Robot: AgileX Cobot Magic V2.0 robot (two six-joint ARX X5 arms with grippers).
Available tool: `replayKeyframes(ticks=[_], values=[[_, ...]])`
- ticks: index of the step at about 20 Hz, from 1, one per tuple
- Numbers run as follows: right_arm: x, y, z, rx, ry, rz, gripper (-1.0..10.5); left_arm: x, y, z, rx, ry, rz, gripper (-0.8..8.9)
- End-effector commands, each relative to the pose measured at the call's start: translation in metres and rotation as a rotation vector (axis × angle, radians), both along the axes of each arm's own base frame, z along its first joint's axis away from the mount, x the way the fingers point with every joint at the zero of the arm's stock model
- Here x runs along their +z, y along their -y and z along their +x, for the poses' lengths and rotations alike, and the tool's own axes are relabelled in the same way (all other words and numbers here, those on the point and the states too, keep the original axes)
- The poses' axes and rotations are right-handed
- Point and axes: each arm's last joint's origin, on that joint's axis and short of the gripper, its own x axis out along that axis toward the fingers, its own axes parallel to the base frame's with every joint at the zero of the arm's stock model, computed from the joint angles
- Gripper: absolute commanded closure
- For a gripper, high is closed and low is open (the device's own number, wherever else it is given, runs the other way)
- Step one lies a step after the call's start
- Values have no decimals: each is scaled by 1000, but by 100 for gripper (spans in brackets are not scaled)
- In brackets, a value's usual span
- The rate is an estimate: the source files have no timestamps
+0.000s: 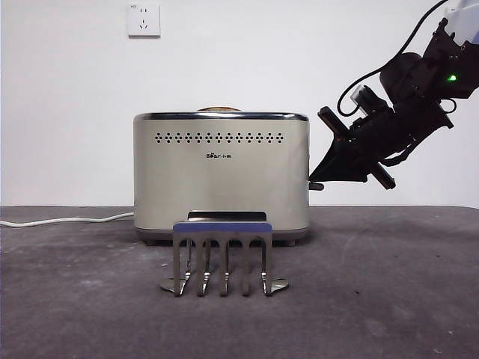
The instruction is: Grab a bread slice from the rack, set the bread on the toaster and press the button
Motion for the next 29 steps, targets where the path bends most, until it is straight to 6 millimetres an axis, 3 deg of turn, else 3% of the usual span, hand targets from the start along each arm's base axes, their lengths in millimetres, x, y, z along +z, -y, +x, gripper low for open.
replayKeyframes(ticks=[1, 24, 27, 29], values=[[-31, -1, -1, -1, -100, -39, 959, -1, 0, 0, 3, -11, -3, 405], [-35, 0, -1, 0, -108, -35, 958, -1, 0, 0, 5, -11, -2, 405], [-14, 3, -1, -12, -52, -13, 958, -1, 0, 0, 4, -13, 0, 405], [15, 4, -5, -14, 21, -3, 958, -2, 0, 0, 3, -18, 5, 405]])
